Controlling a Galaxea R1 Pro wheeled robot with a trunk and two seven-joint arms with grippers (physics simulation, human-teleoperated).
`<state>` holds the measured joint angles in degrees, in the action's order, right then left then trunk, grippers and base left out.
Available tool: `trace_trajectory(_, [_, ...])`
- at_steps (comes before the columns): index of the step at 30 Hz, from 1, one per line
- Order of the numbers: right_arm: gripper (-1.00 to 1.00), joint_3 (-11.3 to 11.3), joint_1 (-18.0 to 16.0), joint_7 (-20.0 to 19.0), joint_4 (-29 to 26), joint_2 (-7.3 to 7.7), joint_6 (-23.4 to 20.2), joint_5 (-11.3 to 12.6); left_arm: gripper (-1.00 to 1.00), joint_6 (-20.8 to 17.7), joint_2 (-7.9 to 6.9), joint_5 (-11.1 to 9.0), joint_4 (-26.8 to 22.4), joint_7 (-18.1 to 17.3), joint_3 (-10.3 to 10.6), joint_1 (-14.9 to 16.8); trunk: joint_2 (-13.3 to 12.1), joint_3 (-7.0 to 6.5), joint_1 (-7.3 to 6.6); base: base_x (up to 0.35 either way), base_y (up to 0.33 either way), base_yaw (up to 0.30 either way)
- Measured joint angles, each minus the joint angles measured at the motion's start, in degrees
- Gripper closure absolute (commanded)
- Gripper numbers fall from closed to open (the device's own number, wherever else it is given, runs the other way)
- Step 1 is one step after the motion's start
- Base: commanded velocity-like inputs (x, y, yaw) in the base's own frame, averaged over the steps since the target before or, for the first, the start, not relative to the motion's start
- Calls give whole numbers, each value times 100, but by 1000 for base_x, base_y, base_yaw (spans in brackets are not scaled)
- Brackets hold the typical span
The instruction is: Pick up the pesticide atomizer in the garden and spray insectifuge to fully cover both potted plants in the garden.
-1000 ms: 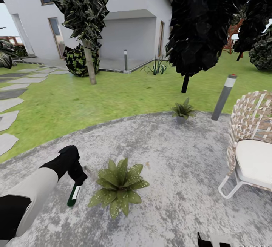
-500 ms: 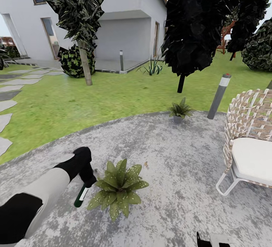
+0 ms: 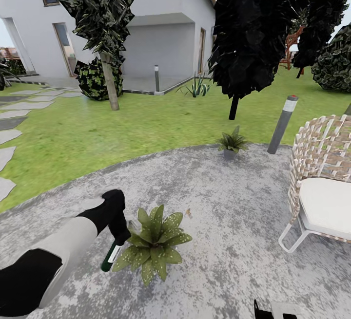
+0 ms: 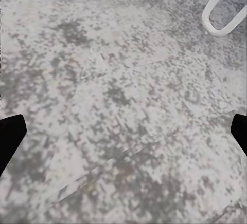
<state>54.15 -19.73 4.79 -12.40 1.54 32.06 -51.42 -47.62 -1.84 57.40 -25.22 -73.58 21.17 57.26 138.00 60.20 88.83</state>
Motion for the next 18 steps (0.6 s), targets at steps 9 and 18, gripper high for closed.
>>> trace_trajectory(9, [-100,0,0,0,0,-6,0,0,100,0,167,16,23,9,48,-24,0,0,0,144,0,-17])
trace_trajectory(18, [-100,0,0,-2,0,-6,0,0,100,37,160,27,21,-1,57,-24,0,-11,1,-31,0,-127])
